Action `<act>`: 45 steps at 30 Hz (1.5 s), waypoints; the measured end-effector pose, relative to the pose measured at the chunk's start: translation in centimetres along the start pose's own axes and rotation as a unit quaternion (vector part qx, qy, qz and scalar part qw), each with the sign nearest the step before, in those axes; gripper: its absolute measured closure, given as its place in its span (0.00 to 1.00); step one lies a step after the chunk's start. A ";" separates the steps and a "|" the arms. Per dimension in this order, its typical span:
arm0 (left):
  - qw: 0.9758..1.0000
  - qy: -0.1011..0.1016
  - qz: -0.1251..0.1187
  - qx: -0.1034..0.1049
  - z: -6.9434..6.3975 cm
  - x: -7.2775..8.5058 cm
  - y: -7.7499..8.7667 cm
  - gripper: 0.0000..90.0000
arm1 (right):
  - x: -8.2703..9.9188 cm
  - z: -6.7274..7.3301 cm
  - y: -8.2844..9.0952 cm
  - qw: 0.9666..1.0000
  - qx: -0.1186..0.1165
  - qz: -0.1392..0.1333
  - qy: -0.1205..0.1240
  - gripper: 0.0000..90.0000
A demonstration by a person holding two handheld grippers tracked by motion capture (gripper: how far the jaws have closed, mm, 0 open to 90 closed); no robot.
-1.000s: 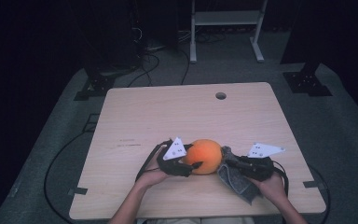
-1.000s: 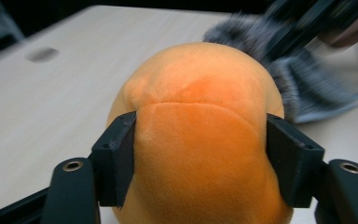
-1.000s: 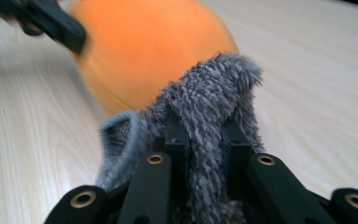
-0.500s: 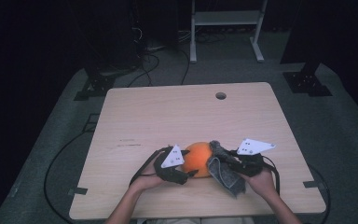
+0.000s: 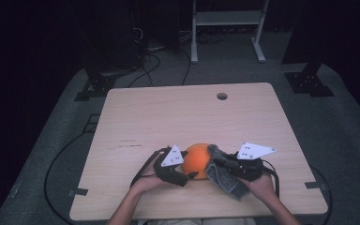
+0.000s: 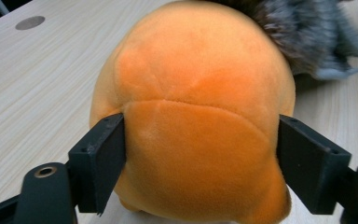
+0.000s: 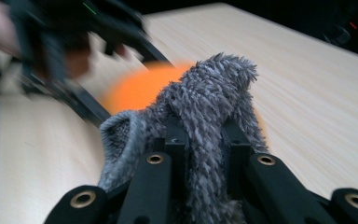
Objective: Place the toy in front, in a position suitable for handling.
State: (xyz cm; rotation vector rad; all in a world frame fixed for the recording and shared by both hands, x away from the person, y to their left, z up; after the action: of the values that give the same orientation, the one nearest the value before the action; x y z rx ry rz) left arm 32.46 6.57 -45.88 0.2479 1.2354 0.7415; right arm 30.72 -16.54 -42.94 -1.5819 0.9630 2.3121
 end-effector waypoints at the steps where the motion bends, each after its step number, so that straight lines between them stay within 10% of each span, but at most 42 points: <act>1: 1.000 -0.005 0.004 -0.002 -0.1 0.0 0.0 0.24 | -0.3 0.5 -0.2 1.000 -0.006 -0.003 0.008 0.85; 4: 1.000 -0.011 0.010 -0.009 -0.3 0.3 0.1 0.24 | -0.4 0.7 -0.9 1.000 0.006 0.002 0.025 0.85; 16: 1.000 -0.022 0.015 -0.006 -0.8 0.8 0.3 0.25 | 2.7 -5.0 0.1 0.995 0.040 0.040 -0.088 0.85; 25: 1.000 -0.020 0.005 -0.011 -0.7 0.3 0.3 0.22 | 2.1 -2.4 1.6 0.998 0.021 0.034 -0.038 0.85; 33: 0.997 -0.069 0.022 -0.014 -1.5 -0.2 0.1 0.26 | -1.7 1.4 -0.6 0.999 -0.009 0.021 0.035 0.84; 45: 0.998 -0.055 0.011 -0.011 -1.1 0.0 0.2 0.24 | -0.3 -2.5 -0.3 0.999 0.023 0.031 -0.017 0.85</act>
State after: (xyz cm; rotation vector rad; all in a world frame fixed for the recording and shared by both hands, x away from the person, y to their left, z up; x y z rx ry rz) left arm 31.36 6.53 -46.13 0.2802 1.1210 0.7510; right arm 32.89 -17.76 -43.31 -1.5107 1.0657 2.3316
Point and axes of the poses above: each handheld gripper's, and its own axes: y roughly backward along the jaws, x roughly out of its underside, z roughly to its left, the point moved 3 cm from there along -y, roughly forward along the jaws, and after that the axes turned 15 degrees about -y, right-handed, at the moved point
